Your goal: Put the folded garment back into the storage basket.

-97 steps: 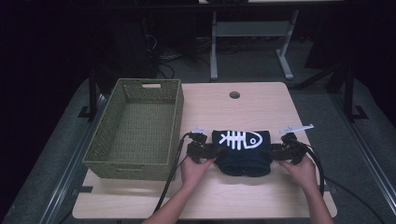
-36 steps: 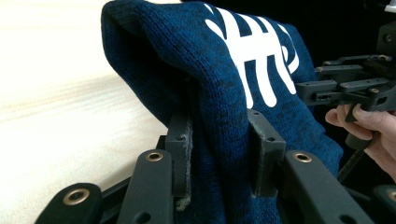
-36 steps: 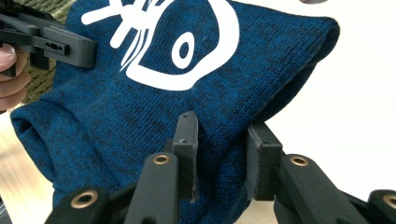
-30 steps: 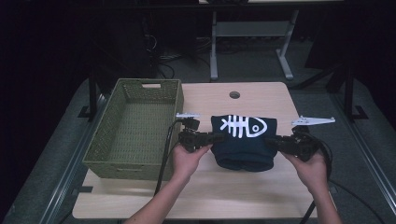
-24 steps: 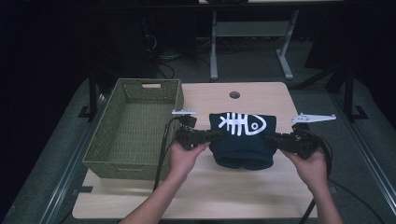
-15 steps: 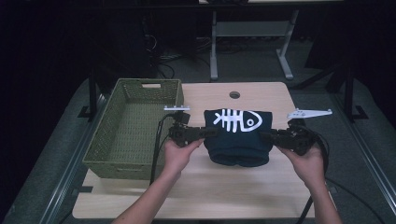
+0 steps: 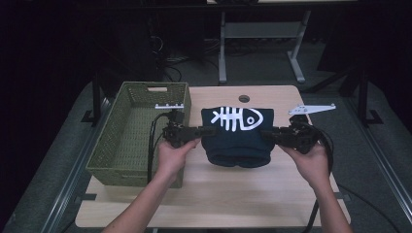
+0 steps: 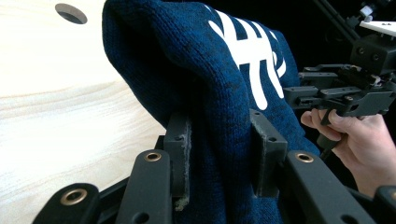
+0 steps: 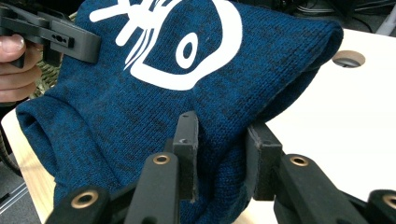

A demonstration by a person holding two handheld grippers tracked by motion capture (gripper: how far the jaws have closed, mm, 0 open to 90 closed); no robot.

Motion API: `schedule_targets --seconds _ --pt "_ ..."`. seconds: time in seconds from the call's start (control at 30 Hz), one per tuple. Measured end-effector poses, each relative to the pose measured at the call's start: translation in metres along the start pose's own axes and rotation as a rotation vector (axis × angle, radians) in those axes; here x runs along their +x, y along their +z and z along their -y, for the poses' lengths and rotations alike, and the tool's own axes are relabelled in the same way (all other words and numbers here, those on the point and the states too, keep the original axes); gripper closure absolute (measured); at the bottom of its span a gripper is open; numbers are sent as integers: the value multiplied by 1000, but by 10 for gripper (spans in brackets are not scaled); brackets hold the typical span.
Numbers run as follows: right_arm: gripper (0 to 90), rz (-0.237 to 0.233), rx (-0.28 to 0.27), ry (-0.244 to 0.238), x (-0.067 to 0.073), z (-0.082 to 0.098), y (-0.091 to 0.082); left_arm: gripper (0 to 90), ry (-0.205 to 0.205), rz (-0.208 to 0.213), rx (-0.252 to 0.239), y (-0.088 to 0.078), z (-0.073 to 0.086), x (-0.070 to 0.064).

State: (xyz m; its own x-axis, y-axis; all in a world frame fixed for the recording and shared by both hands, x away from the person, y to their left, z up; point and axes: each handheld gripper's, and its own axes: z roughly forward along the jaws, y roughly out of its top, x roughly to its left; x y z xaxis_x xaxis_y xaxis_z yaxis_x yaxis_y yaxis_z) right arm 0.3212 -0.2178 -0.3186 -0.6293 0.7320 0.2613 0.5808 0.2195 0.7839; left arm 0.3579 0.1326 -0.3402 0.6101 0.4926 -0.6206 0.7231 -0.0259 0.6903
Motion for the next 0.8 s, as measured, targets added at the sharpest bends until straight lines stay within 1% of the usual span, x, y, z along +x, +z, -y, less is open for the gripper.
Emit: schedule_targets --seconds 0.2,0.27,0.33,0.63,0.67,0.77,0.8 --pt "693 -9 2 -11 5 -8 6 649 -10 2 -5 -10 -3 4" --pt "692 -10 5 -10 6 -9 6 649 -5 1 0 -13 -4 4" --pt "693 -13 6 -14 8 -11 9 649 -2 2 -5 -16 -5 4" --pt "693 -17 18 -34 16 -20 15 646 -7 1 -16 -29 -6 9" --pt "693 -19 22 -30 17 -21 16 646 -9 1 -18 -30 -6 8" --pt "692 -18 27 -39 20 -24 18 645 0 -2 -18 -34 -6 9" --pt "693 -17 27 -43 21 -24 19 645 -6 -2 -23 -35 -6 9"
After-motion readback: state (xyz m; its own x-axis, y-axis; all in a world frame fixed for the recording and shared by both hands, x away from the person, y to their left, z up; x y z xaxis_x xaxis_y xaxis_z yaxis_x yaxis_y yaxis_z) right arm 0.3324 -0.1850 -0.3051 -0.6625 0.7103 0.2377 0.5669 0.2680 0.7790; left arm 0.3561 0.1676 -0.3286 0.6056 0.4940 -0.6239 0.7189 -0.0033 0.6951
